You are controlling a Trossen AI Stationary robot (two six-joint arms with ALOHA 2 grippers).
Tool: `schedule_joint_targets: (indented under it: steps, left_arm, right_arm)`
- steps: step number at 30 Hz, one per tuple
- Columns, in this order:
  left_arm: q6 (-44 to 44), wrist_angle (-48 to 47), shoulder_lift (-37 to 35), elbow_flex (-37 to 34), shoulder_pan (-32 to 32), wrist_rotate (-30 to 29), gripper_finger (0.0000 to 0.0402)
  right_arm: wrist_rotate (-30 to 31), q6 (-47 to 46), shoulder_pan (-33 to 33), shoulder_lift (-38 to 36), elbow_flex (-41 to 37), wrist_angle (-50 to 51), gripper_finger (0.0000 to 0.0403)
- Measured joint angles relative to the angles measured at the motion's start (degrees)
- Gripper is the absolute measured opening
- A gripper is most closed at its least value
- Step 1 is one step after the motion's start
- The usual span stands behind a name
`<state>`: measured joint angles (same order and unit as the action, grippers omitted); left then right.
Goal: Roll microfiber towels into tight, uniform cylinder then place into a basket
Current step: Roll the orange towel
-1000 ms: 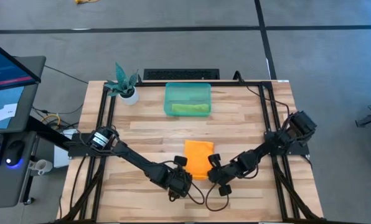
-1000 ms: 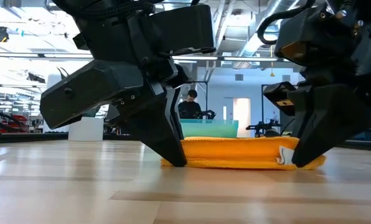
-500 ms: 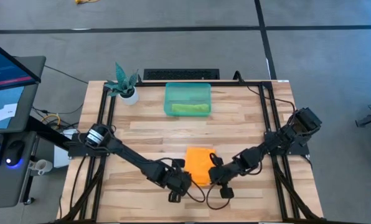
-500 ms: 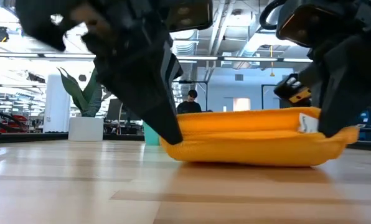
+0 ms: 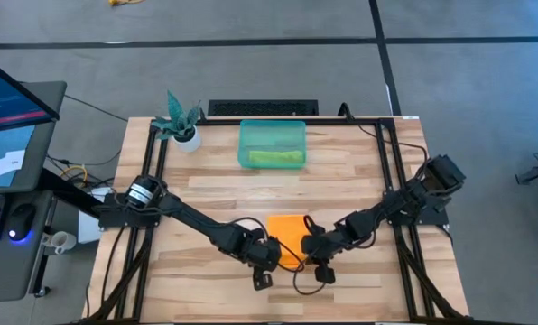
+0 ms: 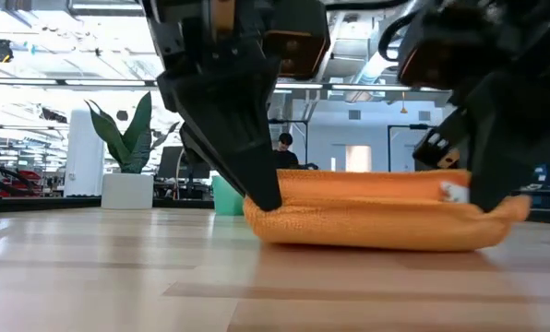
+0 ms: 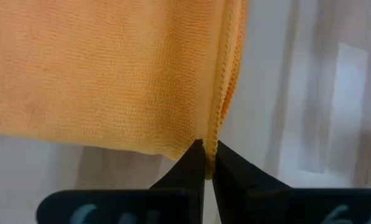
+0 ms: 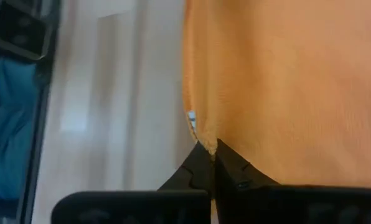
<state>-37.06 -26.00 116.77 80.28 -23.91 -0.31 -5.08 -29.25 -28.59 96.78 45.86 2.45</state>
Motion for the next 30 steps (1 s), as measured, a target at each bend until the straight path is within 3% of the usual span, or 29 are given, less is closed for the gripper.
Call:
schedule_joint_targets:
  steps: [7, 17, 30]
  left_arm:
    - [-3.22, -0.48, 0.00, -0.03, 1.08, 0.14, 0.0009]
    - [-5.25, -0.38, -0.02, -0.01, 1.10, -0.19, 0.0009]
    - [-3.07, -0.08, -0.04, 0.08, 1.30, -1.29, 0.0009]
  right_arm:
    - [-1.12, -7.32, 4.29, 0.01, -0.06, 1.54, 0.0005]
    - [-14.56, -21.50, 12.49, 0.01, -0.40, 1.95, 0.0009]
    - [-15.33, -29.28, 17.08, 0.01, -2.88, 1.74, 0.0008]
